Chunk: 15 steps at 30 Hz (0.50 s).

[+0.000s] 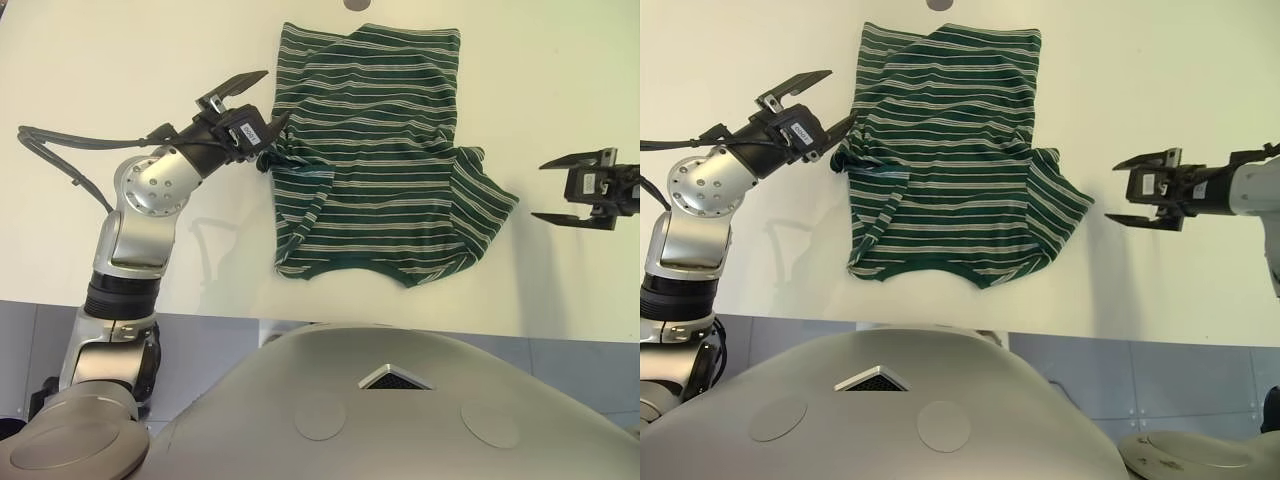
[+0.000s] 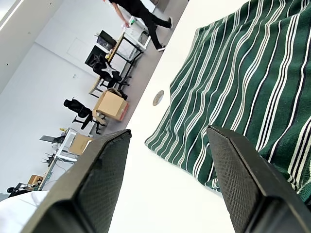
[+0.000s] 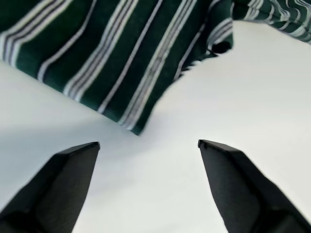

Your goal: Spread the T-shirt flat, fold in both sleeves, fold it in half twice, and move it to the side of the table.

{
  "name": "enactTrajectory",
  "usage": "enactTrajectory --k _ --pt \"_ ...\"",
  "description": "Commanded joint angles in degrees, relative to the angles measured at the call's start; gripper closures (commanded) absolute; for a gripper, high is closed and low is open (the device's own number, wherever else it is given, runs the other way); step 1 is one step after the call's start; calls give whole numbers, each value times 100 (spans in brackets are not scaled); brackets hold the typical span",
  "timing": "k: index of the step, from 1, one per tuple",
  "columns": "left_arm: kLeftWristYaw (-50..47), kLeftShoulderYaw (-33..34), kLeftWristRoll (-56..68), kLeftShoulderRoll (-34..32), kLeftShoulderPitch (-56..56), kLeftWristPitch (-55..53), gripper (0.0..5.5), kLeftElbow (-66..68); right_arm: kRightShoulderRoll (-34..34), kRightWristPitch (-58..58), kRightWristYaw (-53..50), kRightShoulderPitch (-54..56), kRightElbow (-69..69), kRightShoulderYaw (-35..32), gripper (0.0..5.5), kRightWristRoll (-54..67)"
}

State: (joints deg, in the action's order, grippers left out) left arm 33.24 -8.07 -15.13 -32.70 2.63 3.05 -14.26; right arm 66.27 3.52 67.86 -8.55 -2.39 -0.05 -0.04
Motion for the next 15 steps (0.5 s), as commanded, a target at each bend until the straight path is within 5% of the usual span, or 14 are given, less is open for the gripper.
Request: enactTrajectory --k 1,15 --pt "122 0 78 -134 66 61 263 54 -160 -162 -205 -310 -298 -40 170 13" --pt "92 -30 32 -299 212 529 263 548 -559 -21 -732 -124 -45 235 439 -361"
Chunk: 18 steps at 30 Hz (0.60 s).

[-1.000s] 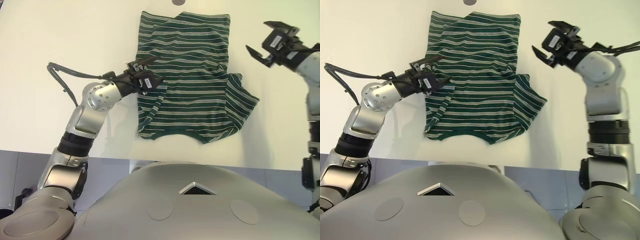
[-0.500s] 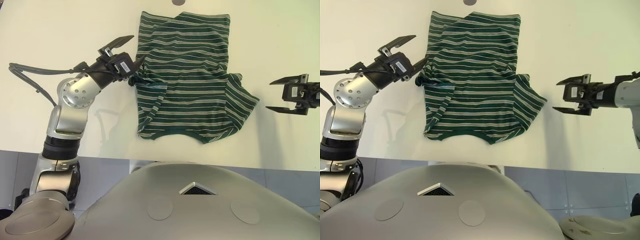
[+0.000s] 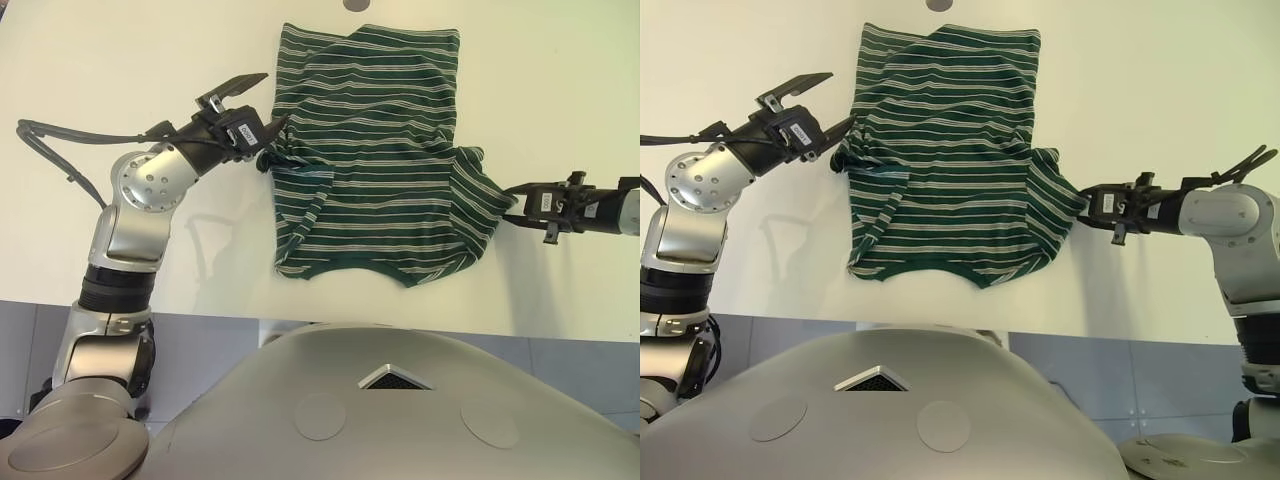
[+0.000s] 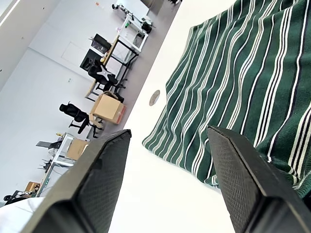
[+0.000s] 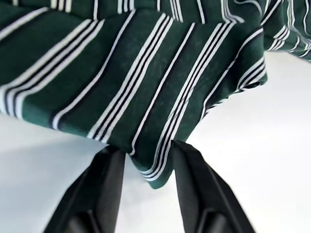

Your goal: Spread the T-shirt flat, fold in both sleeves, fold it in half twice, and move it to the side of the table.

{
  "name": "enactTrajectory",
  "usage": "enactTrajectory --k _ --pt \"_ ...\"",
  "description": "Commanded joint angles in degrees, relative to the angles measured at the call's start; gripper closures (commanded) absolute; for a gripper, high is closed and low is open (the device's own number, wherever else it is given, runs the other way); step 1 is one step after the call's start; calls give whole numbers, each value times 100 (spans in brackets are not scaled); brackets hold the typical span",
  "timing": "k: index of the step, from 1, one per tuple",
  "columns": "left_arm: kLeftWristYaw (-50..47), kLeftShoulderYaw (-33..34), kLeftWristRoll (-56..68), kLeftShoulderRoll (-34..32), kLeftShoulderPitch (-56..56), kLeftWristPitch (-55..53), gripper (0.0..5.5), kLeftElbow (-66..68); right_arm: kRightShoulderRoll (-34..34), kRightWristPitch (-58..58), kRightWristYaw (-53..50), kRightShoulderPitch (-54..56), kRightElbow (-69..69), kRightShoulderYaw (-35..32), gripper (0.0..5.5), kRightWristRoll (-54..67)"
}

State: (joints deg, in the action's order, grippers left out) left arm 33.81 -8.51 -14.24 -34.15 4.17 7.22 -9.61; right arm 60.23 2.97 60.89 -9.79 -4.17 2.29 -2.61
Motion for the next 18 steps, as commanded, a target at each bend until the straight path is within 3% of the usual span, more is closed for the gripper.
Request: enactTrajectory --k 1,6,18 --pt "34 20 -57 -168 58 135 263 104 59 50 -23 5 146 -17 458 -78" --pt "-10 6 -62 -174 34 184 263 131 221 -54 277 89 -102 -311 549 356" --pt "-99 -14 -5 -32 78 125 263 64 87 -570 419 443 -982 -405 549 936"
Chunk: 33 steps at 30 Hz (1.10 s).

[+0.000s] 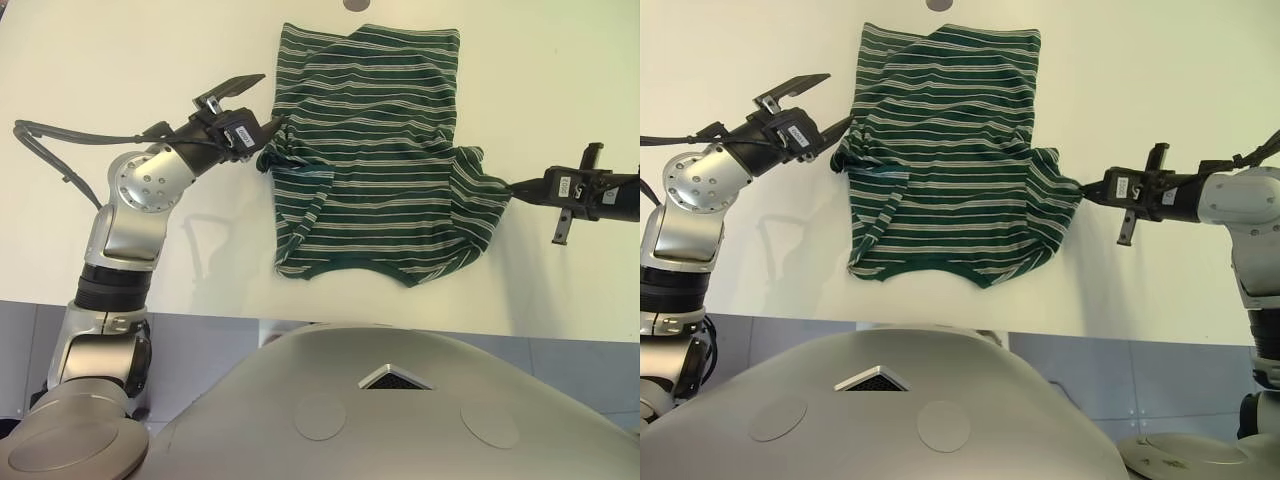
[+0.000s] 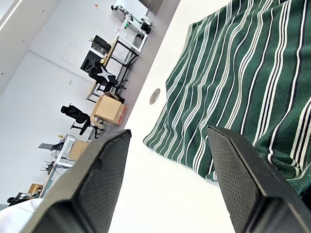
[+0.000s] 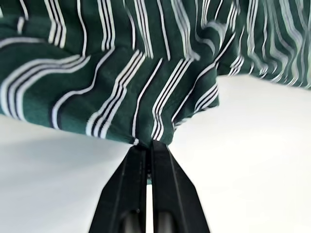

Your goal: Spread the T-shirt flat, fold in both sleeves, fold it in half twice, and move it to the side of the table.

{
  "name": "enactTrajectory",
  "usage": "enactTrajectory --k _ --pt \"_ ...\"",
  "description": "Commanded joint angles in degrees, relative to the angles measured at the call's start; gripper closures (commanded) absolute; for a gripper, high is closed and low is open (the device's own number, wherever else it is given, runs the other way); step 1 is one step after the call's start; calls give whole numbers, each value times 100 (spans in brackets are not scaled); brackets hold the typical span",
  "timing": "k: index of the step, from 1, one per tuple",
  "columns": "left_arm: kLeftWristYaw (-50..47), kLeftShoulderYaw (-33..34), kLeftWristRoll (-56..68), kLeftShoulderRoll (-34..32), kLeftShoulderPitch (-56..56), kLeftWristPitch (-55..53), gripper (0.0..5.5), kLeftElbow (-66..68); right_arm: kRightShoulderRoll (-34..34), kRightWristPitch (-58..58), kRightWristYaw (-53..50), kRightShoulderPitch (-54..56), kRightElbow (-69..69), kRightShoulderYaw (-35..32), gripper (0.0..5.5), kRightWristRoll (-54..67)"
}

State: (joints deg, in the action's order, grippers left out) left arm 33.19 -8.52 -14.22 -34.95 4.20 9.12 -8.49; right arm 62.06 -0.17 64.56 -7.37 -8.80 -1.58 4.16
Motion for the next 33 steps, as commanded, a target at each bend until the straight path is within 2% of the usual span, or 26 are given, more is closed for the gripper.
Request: enactTrajectory --k 1,9,18,22,25,30,32,33 --pt "-42 -20 -15 63 80 -68 263 -51 -181 -325 3 256 -669 76 549 275" --pt "-33 -77 -62 123 101 -83 263 -48 -971 -417 -640 627 -976 939 549 -331" --pt "-80 -138 -85 192 43 -147 263 -106 -1688 -365 -1076 1103 -831 1455 549 -758" --pt "-74 -190 -75 221 47 -115 263 -89 -1764 -386 -986 825 -944 1906 458 -942" --pt "-57 -187 -27 207 19 -97 263 -106 -1625 -431 -850 699 -1003 1894 406 -858" --pt "68 -62 134 17 -288 25 263 -376 -1401 -764 -565 924 -970 1086 307 -70" --pt "239 341 336 -348 -932 153 263 -924 -806 -627 -10 789 -798 768 270 146" --pt "466 560 469 -651 -1390 301 263 -1199 -465 -540 375 511 -831 618 270 314"
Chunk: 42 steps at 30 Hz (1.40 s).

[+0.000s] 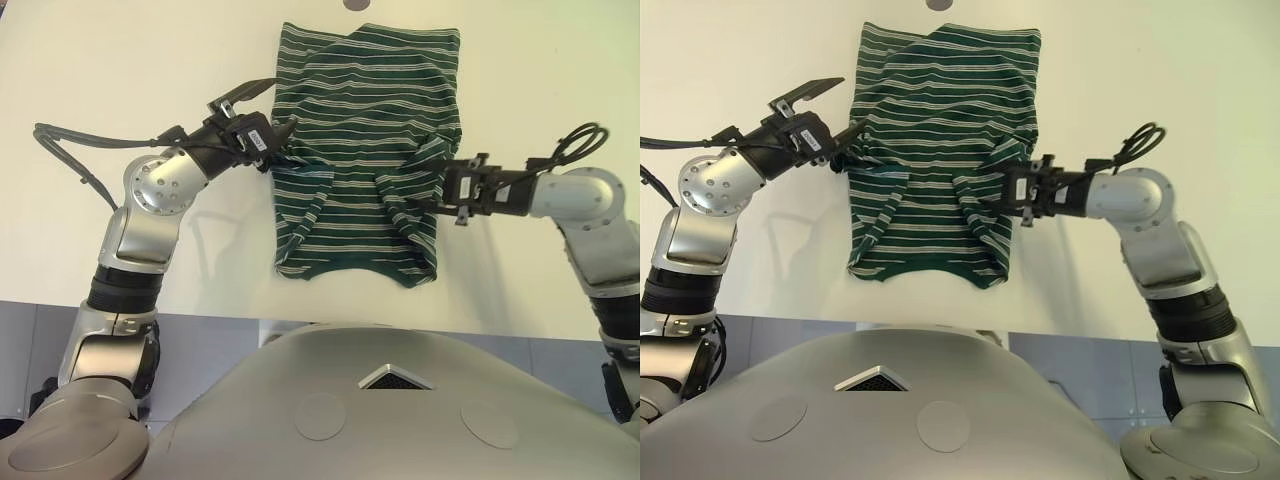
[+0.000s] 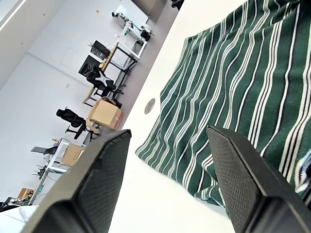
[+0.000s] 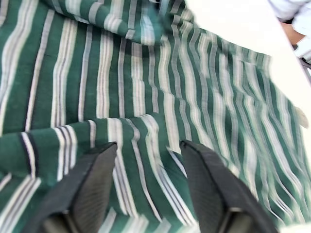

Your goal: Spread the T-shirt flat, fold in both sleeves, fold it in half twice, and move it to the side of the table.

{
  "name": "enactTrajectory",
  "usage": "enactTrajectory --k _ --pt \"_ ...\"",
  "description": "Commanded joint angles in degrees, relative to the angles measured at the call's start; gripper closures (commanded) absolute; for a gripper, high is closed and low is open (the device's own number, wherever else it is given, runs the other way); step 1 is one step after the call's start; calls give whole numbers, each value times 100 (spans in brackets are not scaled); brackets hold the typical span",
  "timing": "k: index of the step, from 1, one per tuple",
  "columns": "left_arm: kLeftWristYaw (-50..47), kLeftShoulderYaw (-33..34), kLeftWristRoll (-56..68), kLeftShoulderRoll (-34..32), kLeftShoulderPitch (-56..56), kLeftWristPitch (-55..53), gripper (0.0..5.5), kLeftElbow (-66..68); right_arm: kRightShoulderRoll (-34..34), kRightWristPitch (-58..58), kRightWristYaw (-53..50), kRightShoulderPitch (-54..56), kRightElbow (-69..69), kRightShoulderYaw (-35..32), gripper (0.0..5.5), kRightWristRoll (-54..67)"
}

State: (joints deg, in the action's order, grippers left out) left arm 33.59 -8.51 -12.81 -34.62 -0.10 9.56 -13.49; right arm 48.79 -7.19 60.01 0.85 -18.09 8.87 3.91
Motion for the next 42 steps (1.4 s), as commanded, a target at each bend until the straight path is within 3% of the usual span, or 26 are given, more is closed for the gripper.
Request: enactTrajectory --k 1,5,9,14,21,36,42 --pt "609 708 436 -903 -1298 359 263 -888 1087 267 1090 -541 61 -530 270 450" --pt "1627 1149 896 -1884 -2837 870 263 -1341 1694 453 1832 -1918 -377 -1048 270 923" --pt "1661 1058 745 -1905 -2933 1068 263 -1248 1584 508 1747 -2349 -609 -1005 270 920" --pt "1157 317 -361 -1453 -2837 1377 263 -948 364 661 340 -1960 -596 25 270 -244" --pt "1113 40 -603 -1616 -2879 1690 263 -641 373 854 85 -2045 -495 253 270 -611" --pt "1178 -336 -269 -1687 -2282 1871 538 -333 323 851 46 -1871 -416 398 545 -480" --pt "1440 -432 271 -1728 -2220 1650 550 -525 321 797 74 -1875 -472 361 550 -350"
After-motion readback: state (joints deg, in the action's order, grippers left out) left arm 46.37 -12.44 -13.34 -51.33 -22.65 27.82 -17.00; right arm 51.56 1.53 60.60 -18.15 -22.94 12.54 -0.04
